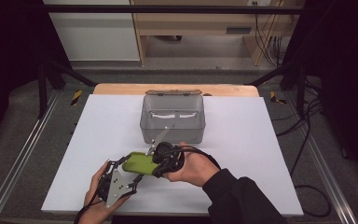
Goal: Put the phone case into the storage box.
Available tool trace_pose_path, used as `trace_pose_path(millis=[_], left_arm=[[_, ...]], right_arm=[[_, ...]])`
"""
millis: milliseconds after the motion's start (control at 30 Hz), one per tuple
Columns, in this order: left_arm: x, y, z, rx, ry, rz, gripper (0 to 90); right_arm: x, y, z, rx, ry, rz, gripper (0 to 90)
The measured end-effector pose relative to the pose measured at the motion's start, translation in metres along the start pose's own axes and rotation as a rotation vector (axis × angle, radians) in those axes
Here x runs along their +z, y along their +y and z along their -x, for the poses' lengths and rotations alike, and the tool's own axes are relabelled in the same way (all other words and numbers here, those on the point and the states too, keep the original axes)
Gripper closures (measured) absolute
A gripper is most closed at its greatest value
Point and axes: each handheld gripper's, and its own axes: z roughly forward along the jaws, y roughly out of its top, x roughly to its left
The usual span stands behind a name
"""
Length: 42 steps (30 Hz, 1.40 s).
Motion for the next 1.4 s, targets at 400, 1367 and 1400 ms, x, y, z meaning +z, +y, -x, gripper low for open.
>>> trace_pose_path(millis=[400,1367,1400], left_arm=[[0.001,-0.002,0.001,0.051,0.004,-0.030,61.3],[-0.002,-0.004,-0.007,-0.135,0.032,-0.062,86.8],[-0.003,-0.004,-0.008,-0.156,0.039,-0.059,86.8]], right_arm=[[-0.010,0.011,-0.003,-0.024,0.039,0.014,87.8],[-0.058,-0.014,-0.002,0.170,-0.355,0.457,12.3],[-0.058,-0.014,-0.002,0.170,-0.355,0.457,12.3]])
